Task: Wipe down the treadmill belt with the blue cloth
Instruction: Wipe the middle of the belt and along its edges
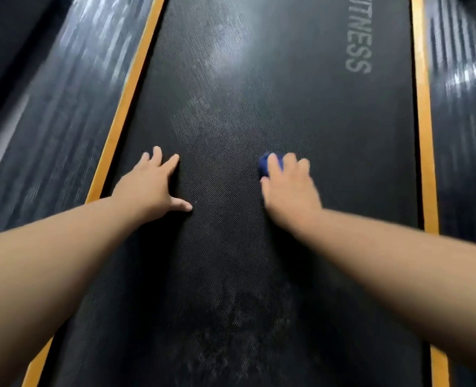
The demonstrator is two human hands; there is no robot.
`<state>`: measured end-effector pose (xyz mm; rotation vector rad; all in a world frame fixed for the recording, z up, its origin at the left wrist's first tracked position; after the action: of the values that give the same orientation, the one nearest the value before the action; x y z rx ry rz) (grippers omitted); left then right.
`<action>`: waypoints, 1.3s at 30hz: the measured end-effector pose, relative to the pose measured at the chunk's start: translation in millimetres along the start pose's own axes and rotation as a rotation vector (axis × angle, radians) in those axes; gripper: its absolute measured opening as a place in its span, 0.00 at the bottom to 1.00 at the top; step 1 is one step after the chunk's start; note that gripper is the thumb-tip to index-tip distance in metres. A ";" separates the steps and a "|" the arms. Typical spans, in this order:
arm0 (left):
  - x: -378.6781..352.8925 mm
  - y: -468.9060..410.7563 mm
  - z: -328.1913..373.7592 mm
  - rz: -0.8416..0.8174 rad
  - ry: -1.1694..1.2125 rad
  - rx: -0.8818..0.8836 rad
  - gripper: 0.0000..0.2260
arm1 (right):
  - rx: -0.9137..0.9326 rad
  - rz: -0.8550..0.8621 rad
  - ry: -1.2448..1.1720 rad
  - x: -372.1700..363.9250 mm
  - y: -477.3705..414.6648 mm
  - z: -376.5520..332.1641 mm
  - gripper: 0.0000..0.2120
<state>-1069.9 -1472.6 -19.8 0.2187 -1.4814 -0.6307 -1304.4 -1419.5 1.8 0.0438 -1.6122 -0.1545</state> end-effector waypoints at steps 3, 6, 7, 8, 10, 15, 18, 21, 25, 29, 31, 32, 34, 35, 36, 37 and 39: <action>5.1 -3.8 -0.5 -0.036 -0.093 -0.039 0.52 | 0.187 0.027 -0.094 -17.7 16.9 -31.3 0.21; 6.7 -6.7 4.0 -0.055 -0.160 -0.029 0.53 | 0.492 0.069 -0.015 -12.1 2.8 -26.3 0.18; 6.0 -7.8 5.4 -0.057 -0.160 -0.020 0.53 | 0.443 0.066 0.013 -6.3 -12.0 -11.0 0.17; 5.1 -8.2 6.7 -0.058 -0.154 -0.015 0.53 | 0.300 0.047 0.021 -1.1 -30.1 11.1 0.17; 3.9 -7.3 6.3 -0.051 -0.143 -0.012 0.53 | -0.065 0.037 -0.015 6.8 -62.5 60.2 0.17; 4.7 -5.0 3.3 -0.032 -0.120 -0.025 0.53 | 0.104 0.003 -0.146 0.8 -24.3 -17.4 0.16; 5.0 -6.3 4.2 -0.034 -0.131 -0.016 0.53 | 0.488 -0.139 -0.231 -14.2 12.5 -80.9 0.17; 4.9 -6.9 4.1 -0.040 -0.116 -0.019 0.53 | 0.493 -0.078 -0.141 -2.2 -36.5 -55.6 0.15; 3.9 -6.3 1.1 -0.020 -0.107 -0.028 0.53 | -0.051 -0.063 -0.143 14.9 -101.4 20.9 0.18; 4.9 -6.5 2.3 -0.022 -0.121 -0.028 0.53 | 0.048 -0.046 -0.187 3.4 -64.0 -42.5 0.16; 4.4 -7.3 2.1 -0.018 -0.124 -0.026 0.52 | 0.228 -0.055 -0.264 -9.5 -26.6 -91.4 0.17; 4.2 -8.0 2.2 -0.009 -0.124 -0.028 0.52 | 0.316 -0.071 -0.285 -13.5 -12.6 -107.7 0.18; 3.9 -9.1 2.6 0.003 -0.121 -0.038 0.52 | 0.431 -0.102 -0.307 -13.1 -11.6 -111.8 0.19; 3.5 -9.2 2.5 0.003 -0.114 -0.041 0.52 | 0.447 -0.094 -0.292 -8.4 -20.9 -104.5 0.19; 2.9 -9.0 1.8 0.002 -0.101 -0.043 0.52 | 0.423 -0.076 -0.275 -5.0 -33.6 -93.4 0.18; 2.3 -8.3 0.6 -0.003 -0.081 -0.042 0.52 | 0.334 -0.067 -0.252 -2.5 -50.0 -74.9 0.18; 0.9 -6.6 -1.7 -0.015 -0.036 -0.045 0.52 | 0.013 -0.040 -0.242 5.7 -77.9 -22.1 0.18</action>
<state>-1070.0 -1478.9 -22.5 0.1848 -1.5000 -0.6822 -1287.8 -1498.9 -1.5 0.0693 -1.8543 -0.1858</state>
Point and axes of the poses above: each hand's wrist, its own y-axis away from the middle knuckle, its own x-axis out of the back of the hand, z = x × y, the point moved 6 cm from there along -y, towards the middle knuckle
